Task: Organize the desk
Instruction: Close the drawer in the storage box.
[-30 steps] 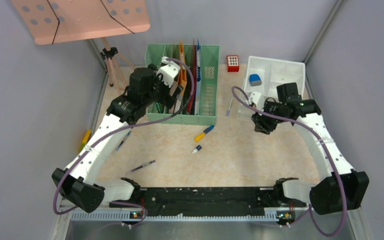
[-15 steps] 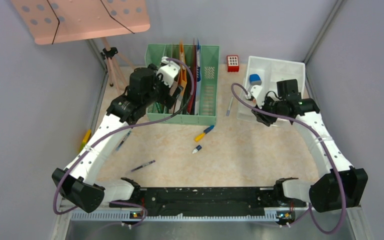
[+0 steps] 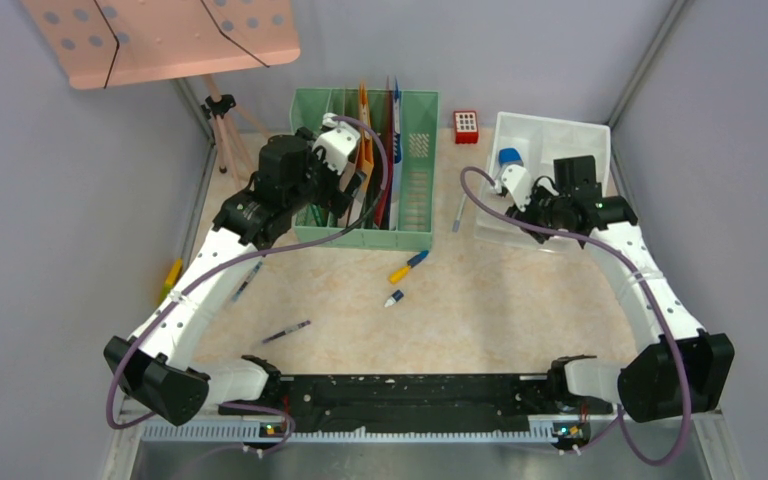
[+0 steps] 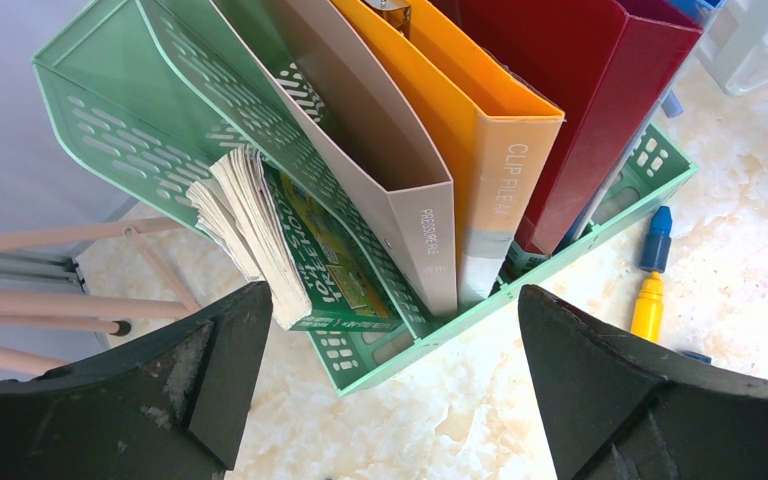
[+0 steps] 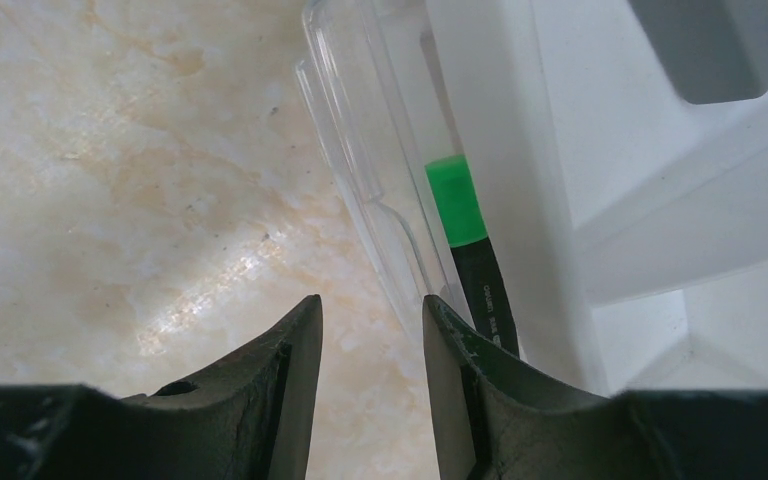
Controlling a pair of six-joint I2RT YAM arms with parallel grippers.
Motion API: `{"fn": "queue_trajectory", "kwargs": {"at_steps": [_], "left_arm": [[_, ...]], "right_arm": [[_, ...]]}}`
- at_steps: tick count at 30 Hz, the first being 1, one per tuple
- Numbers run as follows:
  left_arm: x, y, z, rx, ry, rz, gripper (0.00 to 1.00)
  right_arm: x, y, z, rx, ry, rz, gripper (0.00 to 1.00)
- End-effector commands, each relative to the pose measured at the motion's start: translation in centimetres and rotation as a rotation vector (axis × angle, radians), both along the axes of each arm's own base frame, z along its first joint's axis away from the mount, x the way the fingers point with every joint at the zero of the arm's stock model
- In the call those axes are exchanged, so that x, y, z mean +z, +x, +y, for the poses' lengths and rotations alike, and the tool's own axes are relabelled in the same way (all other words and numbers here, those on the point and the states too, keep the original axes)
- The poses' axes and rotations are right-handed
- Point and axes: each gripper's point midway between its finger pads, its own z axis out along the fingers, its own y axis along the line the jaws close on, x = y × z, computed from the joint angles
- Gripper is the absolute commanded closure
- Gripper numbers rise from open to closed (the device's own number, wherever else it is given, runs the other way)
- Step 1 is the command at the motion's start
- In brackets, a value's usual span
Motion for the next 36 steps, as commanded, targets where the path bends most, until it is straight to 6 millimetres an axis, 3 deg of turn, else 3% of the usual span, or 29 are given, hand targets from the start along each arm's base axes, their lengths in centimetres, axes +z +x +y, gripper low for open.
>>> {"fn": "queue_trajectory", "kwargs": {"at_steps": [1, 17, 26, 34, 36], "left_arm": [[3.0, 0.0, 0.0, -0.001, -0.046, -0.088, 0.01], [2.7, 0.2, -0.1, -0.001, -0.045, -0.081, 0.02], [2.8, 0.1, 0.2, 0.007, -0.04, -0.084, 0.01], [3.0, -0.4, 0.8, 0.022, -0.037, -0.089, 0.01], [2.9, -0.5, 0.9, 0.027, -0.037, -0.09, 0.01]], "right_arm": [[0.8, 1.9, -0.2, 0.005, -0.037, -0.098, 0.58], [0.4, 2.4, -1.1, -0.013, -0.081, -0.168, 0.58], [0.1, 0.0, 0.0, 0.003, 0.001, -0.131, 0.53], [-0.1, -3.0, 1.5, -0.069, 0.182, -0.089, 0.38], [-0.2, -3.5, 1.7, -0.103, 0.22, -0.091, 0.19]]}}
